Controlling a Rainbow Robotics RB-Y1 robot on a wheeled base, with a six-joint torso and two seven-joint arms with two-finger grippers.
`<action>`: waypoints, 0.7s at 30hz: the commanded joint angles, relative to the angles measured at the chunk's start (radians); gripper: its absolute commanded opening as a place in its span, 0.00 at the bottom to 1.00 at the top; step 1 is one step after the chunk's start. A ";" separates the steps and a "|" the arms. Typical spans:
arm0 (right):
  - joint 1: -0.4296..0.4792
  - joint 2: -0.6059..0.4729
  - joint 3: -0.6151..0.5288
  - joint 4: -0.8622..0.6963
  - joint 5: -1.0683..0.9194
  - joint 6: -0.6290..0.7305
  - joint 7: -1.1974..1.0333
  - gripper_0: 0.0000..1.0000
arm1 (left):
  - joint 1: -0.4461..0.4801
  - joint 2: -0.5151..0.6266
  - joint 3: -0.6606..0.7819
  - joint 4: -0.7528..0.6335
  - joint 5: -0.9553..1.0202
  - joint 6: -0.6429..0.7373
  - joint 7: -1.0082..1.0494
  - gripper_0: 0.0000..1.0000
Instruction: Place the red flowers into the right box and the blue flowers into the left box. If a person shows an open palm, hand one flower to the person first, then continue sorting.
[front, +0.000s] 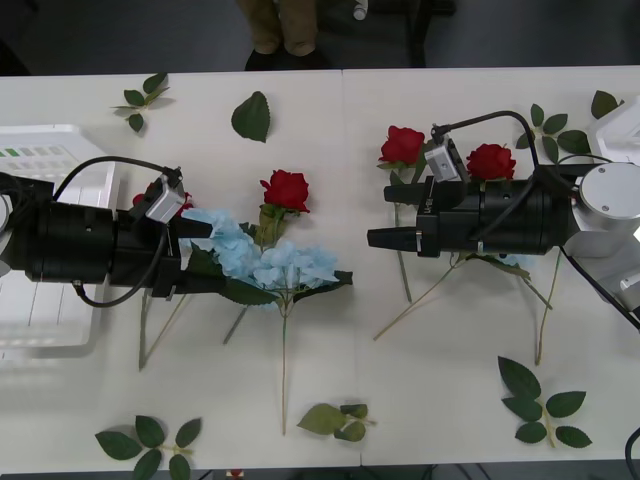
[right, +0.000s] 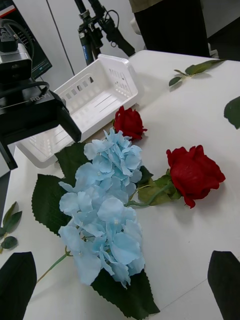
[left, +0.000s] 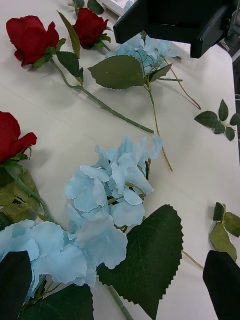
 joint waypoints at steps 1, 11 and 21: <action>-0.013 0.015 -0.007 -0.037 0.003 -0.008 0.019 1.00 | -0.039 -0.093 -0.030 0.119 -0.017 0.076 -0.061 1.00; -0.013 0.015 -0.007 -0.037 0.003 -0.008 0.019 1.00 | -0.039 -0.093 -0.030 0.119 -0.017 0.076 -0.061 1.00; -0.013 0.015 -0.007 -0.037 0.003 -0.008 0.019 1.00 | -0.039 -0.093 -0.030 0.119 -0.017 0.076 -0.061 1.00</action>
